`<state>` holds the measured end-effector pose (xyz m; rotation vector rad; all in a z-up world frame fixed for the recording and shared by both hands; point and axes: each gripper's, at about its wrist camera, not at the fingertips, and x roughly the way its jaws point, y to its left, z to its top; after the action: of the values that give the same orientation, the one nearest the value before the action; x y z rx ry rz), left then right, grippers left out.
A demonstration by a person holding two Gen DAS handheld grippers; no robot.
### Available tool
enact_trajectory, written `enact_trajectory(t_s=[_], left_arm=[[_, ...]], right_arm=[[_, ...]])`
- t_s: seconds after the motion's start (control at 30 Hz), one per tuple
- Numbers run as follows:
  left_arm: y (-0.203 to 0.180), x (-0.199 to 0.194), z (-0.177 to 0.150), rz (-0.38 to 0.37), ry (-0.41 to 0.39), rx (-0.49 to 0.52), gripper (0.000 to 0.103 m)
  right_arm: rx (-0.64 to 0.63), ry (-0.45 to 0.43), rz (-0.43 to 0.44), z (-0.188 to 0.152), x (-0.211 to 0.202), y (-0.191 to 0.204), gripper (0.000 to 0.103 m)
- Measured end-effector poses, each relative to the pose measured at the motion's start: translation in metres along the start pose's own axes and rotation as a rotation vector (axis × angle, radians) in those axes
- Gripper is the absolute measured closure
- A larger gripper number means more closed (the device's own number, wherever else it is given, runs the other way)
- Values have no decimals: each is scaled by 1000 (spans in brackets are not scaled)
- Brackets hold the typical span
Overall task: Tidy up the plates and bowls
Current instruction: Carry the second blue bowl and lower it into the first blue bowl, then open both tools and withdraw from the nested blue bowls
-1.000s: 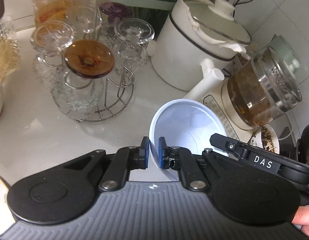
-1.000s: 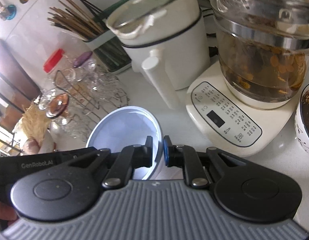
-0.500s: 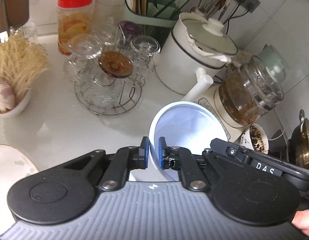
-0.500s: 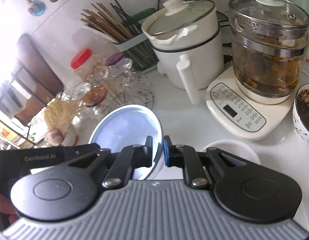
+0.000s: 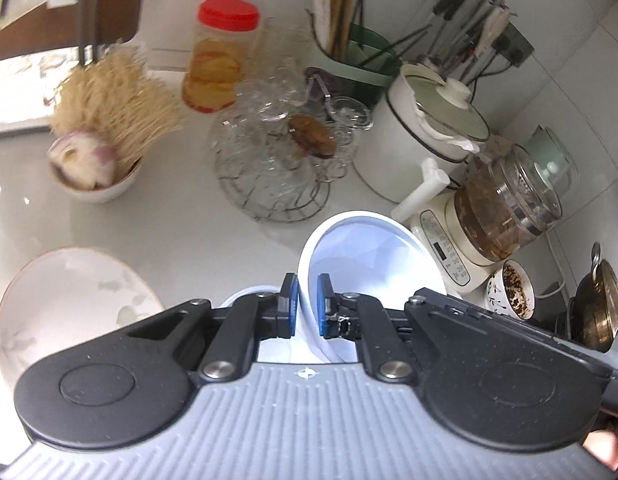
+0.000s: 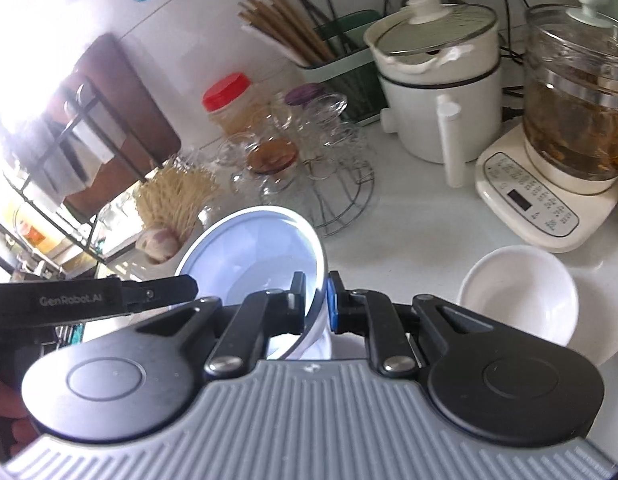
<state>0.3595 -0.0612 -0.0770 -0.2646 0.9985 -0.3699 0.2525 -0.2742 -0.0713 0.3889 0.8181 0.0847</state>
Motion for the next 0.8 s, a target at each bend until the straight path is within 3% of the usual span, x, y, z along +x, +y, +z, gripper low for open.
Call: enact_trajectory(t_s=[0.8], left_arm=[[45,42,-35,110,120,-57,92]], right_arm=[[-15,183,-14,-31,59,6,89]])
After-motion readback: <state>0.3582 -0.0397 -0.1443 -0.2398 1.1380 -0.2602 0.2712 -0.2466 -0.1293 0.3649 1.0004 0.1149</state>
